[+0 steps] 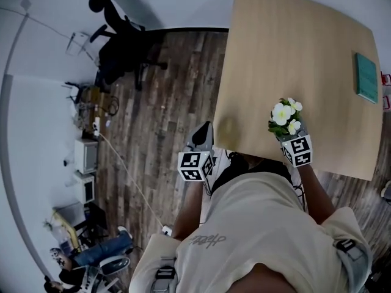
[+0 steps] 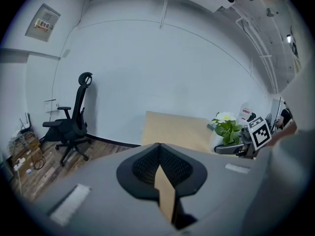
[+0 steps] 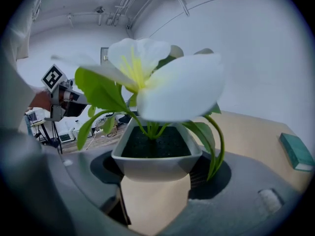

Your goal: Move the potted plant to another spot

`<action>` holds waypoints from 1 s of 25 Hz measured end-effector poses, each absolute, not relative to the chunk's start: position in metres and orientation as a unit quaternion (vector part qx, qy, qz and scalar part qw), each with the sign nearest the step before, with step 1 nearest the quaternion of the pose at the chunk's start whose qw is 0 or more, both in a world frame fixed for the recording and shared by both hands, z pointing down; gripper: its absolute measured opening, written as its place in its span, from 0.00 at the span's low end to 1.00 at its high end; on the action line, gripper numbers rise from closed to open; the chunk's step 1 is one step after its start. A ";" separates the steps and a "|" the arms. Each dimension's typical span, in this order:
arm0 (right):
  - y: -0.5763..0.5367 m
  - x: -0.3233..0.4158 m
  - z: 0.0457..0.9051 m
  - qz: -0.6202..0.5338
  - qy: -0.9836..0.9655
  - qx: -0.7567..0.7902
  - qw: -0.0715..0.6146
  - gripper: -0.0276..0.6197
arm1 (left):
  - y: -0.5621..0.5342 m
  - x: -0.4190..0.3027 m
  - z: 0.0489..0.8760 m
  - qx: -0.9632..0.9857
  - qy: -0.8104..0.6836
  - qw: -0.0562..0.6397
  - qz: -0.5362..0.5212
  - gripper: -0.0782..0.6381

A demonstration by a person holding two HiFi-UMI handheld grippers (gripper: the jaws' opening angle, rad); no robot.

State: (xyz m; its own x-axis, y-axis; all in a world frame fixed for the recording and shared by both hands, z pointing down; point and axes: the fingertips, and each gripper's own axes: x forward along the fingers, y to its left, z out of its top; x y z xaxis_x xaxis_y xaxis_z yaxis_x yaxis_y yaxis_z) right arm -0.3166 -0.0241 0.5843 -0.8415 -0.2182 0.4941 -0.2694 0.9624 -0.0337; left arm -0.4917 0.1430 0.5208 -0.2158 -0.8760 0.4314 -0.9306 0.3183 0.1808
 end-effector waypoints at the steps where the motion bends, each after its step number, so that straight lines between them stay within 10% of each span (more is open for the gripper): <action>1: -0.021 -0.323 0.585 0.050 -0.957 0.132 0.252 0.57 | 0.144 -0.497 0.522 0.588 -0.773 0.231 0.062 0.13; 25: 0.016 -0.429 0.593 0.051 -0.955 0.132 0.261 0.57 | 0.159 -0.577 0.531 0.618 -0.744 0.252 0.026 0.13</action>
State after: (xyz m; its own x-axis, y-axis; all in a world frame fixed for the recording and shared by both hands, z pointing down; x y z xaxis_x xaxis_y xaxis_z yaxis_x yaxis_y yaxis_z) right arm -0.4286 0.0163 0.5929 -0.8292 -0.2250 0.5117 -0.2781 0.9601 -0.0285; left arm -0.5770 0.1586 0.5306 -0.1078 -0.9070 0.4072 -0.9330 0.2337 0.2736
